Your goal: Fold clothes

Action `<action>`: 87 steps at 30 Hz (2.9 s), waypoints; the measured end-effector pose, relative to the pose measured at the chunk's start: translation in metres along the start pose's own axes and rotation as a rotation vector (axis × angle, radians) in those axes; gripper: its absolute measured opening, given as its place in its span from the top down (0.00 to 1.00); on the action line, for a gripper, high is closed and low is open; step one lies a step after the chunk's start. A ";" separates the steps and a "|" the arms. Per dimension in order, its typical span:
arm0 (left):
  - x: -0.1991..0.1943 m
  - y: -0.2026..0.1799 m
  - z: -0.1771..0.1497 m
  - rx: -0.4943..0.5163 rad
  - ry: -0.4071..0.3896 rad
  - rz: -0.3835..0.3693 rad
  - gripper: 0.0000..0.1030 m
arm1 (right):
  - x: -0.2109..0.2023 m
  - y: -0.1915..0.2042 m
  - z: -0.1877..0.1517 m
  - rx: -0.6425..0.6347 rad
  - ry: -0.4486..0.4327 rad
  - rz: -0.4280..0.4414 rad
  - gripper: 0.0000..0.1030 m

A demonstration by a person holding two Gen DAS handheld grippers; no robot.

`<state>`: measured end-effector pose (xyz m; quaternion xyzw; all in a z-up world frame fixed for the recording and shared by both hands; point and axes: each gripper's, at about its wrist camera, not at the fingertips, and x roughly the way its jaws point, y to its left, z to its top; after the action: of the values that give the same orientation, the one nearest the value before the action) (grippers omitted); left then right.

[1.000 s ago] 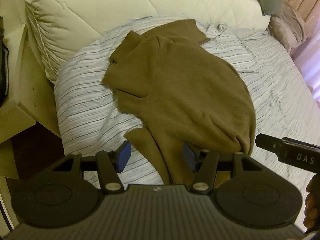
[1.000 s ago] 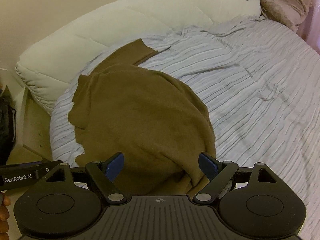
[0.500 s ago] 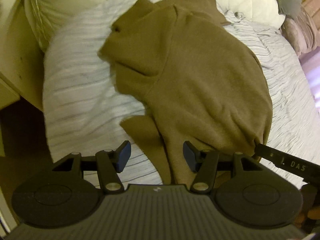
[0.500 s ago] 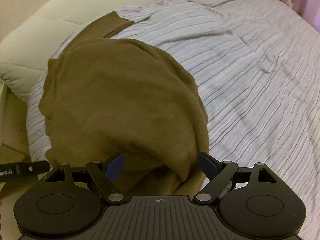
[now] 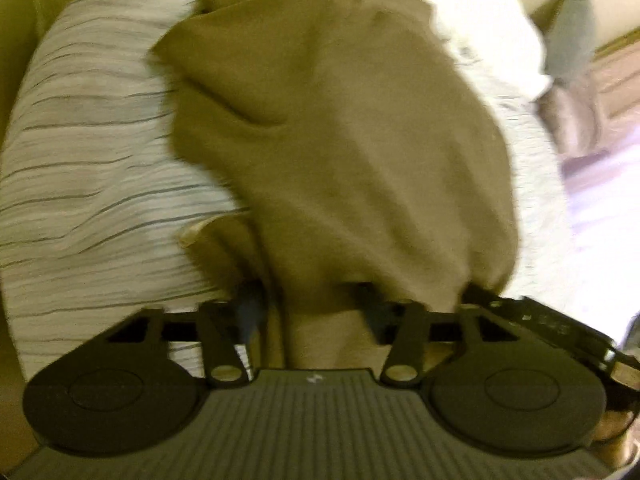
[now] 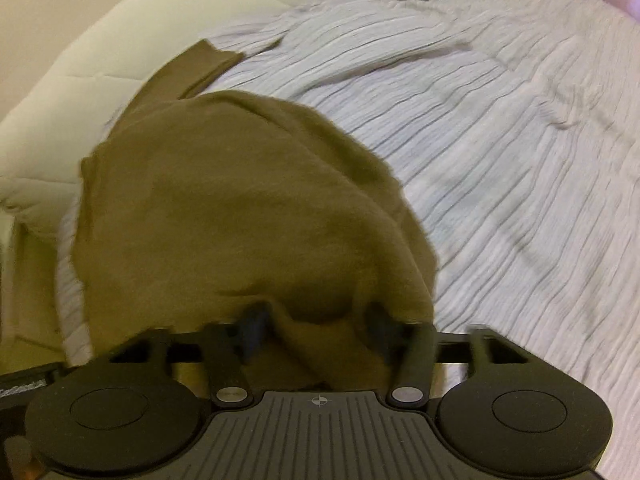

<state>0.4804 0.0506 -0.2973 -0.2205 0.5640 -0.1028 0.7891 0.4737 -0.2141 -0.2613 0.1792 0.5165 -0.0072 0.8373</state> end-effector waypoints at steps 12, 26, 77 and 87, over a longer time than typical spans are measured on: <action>-0.081 -0.039 -0.011 0.195 -0.159 -0.166 0.94 | -0.103 -0.005 -0.013 0.111 -0.183 0.163 0.89; -0.220 -0.193 -0.122 0.590 -0.287 -0.522 0.94 | -0.372 -0.070 -0.118 0.391 -0.736 0.189 1.00; -0.238 -0.159 -0.350 0.983 0.212 -0.150 0.63 | -0.386 -0.018 -0.426 0.579 -0.148 -0.350 0.09; -0.235 -0.138 -0.337 1.090 0.271 -0.186 0.61 | -0.379 0.030 -0.451 0.717 -0.164 -0.417 0.09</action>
<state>0.0964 -0.0526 -0.1246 0.1850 0.5039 -0.4753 0.6971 -0.0866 -0.1131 -0.1052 0.3494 0.4381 -0.3700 0.7410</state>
